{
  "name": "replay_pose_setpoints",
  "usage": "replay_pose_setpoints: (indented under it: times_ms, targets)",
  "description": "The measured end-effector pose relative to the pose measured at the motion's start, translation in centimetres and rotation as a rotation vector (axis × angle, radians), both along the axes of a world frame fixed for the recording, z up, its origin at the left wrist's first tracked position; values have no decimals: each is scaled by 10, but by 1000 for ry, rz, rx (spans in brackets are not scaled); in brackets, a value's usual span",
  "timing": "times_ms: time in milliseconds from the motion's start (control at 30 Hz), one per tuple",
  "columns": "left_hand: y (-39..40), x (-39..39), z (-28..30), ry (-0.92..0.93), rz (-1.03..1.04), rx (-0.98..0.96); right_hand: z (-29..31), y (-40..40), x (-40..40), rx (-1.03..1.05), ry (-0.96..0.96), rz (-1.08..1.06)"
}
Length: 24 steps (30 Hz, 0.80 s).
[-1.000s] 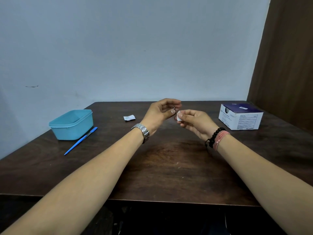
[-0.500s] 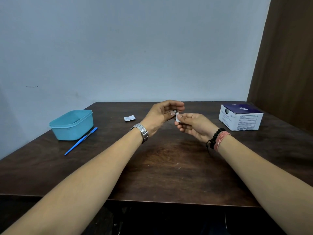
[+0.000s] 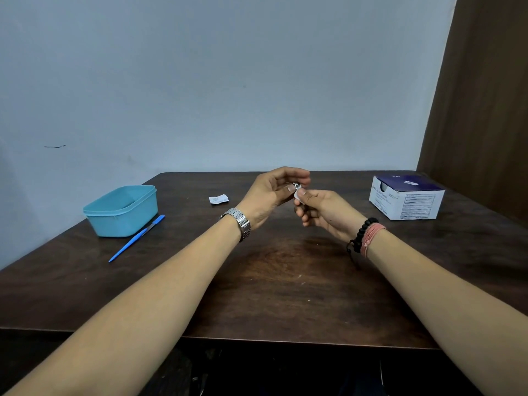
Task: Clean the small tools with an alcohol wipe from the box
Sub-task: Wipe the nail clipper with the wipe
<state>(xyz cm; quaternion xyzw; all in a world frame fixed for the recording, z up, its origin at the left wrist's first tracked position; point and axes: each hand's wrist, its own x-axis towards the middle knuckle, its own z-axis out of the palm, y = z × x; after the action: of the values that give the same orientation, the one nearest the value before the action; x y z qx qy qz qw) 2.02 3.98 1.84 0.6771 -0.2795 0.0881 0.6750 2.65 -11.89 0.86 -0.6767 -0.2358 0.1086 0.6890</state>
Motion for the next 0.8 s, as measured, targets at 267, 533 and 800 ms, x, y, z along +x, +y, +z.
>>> replay_pose_setpoints:
  times_ms: [267,533,800]
  targets:
    - [-1,-3,4,-13,-2,-51,0,-1,2,37,-28,20]
    - [-1,-3,4,-19,12,-67,-1,-1,4,39,-55,-16]
    - [2,-3,6,-15,64,-104,-1,-2,7,44,-34,-68]
